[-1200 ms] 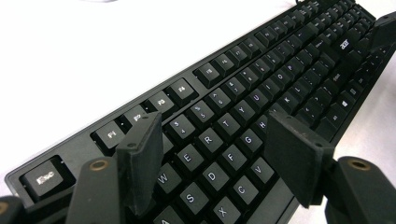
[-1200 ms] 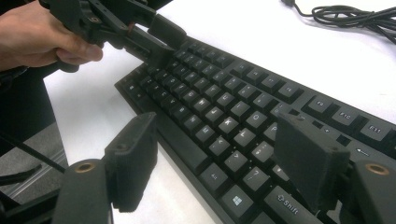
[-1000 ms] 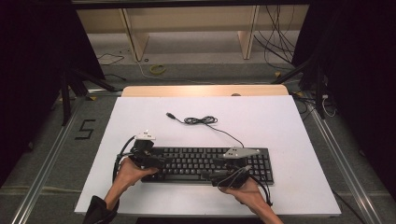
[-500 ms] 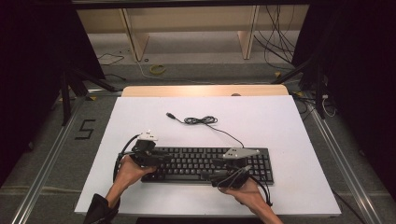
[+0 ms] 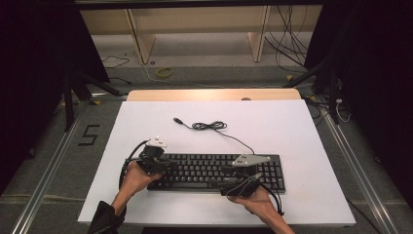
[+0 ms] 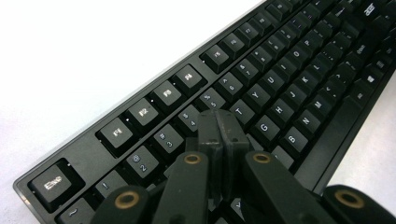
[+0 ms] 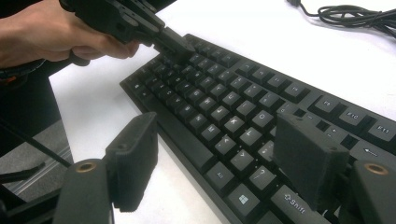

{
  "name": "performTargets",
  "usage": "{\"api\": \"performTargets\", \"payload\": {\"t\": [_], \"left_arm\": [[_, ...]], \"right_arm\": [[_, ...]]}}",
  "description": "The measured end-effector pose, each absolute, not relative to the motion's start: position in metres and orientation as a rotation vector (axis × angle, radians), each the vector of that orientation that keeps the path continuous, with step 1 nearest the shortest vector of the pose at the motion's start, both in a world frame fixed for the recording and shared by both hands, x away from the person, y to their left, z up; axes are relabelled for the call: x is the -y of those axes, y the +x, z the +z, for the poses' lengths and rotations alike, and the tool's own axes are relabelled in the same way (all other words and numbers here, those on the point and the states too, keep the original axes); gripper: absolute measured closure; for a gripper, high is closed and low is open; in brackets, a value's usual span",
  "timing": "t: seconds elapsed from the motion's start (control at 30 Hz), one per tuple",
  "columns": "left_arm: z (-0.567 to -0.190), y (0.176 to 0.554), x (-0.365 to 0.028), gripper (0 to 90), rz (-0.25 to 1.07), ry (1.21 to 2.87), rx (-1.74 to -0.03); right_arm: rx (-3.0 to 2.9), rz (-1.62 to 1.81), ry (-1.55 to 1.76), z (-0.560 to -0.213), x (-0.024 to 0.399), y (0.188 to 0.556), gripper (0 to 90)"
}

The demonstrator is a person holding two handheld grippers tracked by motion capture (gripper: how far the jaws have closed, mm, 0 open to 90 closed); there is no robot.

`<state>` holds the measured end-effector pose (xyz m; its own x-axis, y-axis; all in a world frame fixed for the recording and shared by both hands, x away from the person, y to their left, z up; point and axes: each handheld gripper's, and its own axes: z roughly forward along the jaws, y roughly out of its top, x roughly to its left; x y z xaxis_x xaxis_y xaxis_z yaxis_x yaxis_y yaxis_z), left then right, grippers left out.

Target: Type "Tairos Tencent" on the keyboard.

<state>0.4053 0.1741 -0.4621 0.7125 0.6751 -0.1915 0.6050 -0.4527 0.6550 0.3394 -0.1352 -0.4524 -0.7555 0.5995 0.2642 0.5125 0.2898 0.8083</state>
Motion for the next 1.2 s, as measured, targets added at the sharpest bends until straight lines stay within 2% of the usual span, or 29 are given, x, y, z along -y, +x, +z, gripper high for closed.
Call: {"api": "performTargets", "payload": {"t": [0.47,0.77,1.2], "left_arm": [[-0.471,0.407,-0.170,89.1,0.148,2.235,-0.989],[-0.469,0.405,-0.169,88.8,0.152,2.206,-1.001],[-0.460,0.401,-0.179,65.5,0.065,2.107,-0.994]], "right_arm": [[-2.452,1.480,1.060,-0.453,0.135,0.339,31.7],[-2.447,1.485,1.067,-0.452,0.136,0.340,31.7],[-2.441,1.490,1.058,-0.449,0.135,0.339,32.1]]}}
